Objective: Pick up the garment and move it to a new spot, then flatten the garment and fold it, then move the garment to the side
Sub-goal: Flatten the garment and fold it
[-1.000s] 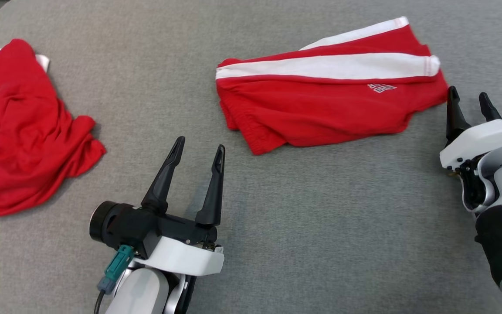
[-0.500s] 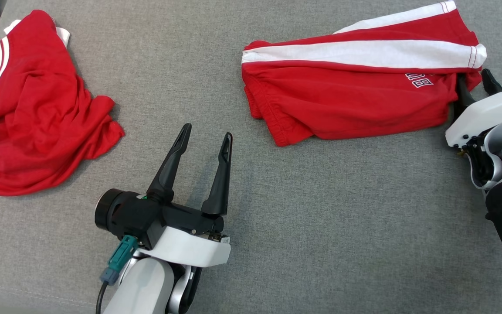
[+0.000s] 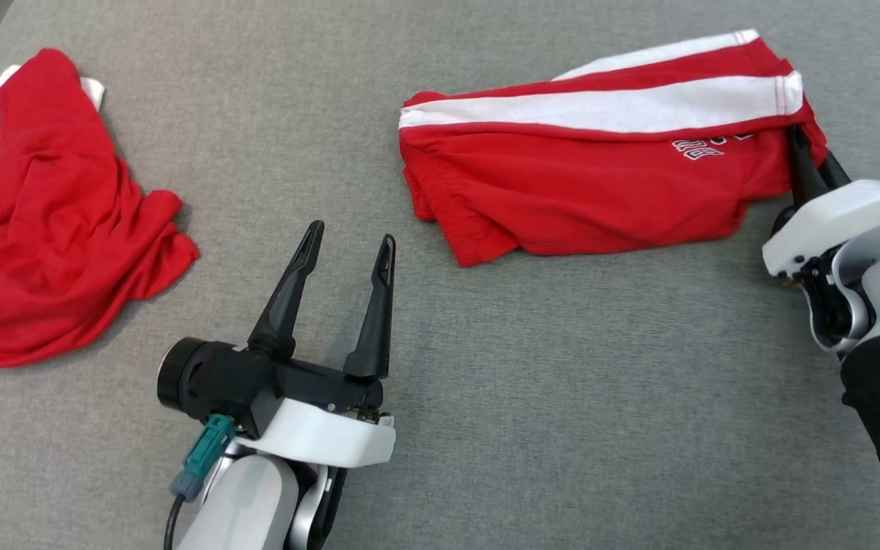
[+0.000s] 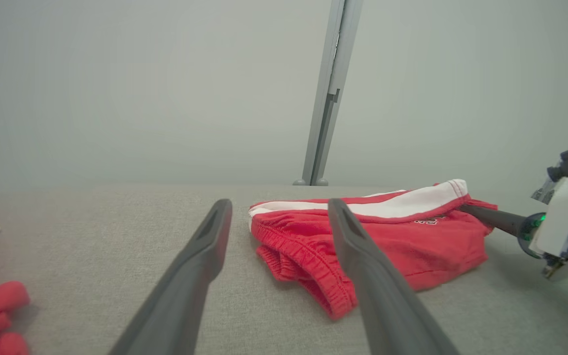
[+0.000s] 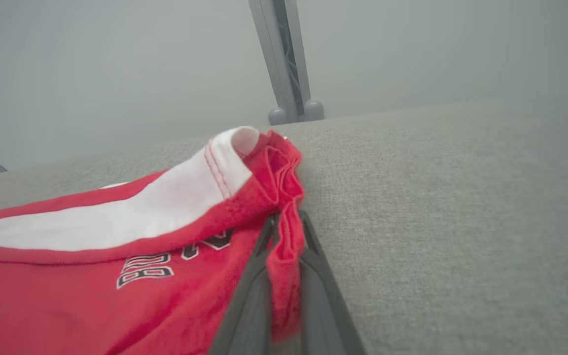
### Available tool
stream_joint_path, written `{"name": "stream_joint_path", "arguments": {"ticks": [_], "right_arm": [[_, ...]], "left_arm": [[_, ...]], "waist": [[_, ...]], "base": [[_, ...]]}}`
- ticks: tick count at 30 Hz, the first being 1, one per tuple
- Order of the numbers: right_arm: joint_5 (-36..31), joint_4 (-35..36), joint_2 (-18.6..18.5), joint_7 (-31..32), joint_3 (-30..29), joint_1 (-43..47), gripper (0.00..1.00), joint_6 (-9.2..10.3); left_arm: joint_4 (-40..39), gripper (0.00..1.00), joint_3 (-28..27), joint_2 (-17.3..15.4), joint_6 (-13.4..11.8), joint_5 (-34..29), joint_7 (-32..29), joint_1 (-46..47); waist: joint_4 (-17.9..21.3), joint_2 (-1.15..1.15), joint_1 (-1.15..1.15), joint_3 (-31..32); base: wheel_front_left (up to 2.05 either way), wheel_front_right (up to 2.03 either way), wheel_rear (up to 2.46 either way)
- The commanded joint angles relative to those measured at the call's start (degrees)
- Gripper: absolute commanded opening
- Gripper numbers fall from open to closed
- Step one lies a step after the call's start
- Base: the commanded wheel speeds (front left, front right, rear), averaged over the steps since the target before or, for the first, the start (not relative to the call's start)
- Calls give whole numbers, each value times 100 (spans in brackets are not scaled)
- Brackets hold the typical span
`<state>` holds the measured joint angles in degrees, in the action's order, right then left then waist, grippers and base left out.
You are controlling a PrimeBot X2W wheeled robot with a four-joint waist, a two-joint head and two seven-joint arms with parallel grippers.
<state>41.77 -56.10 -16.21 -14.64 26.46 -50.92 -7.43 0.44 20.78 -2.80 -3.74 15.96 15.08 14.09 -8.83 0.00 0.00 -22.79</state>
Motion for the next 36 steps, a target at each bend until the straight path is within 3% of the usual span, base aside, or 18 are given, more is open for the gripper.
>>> {"name": "stream_joint_path", "arguments": {"ticks": [1,17,26,27,28,29,36], "right_arm": [[99,119,-67,-46,76,229,0,-11],[484,774,-505,-66,373,1716,0,-6],[352,683,-617,-67,307,2045,0,-6],[338,623,-595,-66,295,2043,4,-6],[287,545,-601,-66,263,2025,46,-5],[219,479,-618,-67,217,1989,100,-6],[-675,761,-585,-68,-558,1920,100,-6]], "left_arm": [[15,100,-52,-19,3,-53,6,-89],[100,100,-243,-20,77,-240,6,-439],[158,100,-272,-20,154,-296,6,-543],[176,100,-259,-20,153,-291,6,-551],[190,100,-247,-20,155,-284,6,-559],[205,100,-231,-20,157,-275,6,-567],[280,100,-287,-20,94,-256,6,-669]], "waist": [[192,0,0,185],[883,0,0,791],[1132,0,0,1075],[1137,0,0,1101],[1138,0,0,1127],[1134,0,0,1154],[1142,0,0,1296]], "base": [[0,0,0],[0,0,0],[0,0,0],[0,0,0],[0,0,0],[0,0,0],[0,0,0]]}}
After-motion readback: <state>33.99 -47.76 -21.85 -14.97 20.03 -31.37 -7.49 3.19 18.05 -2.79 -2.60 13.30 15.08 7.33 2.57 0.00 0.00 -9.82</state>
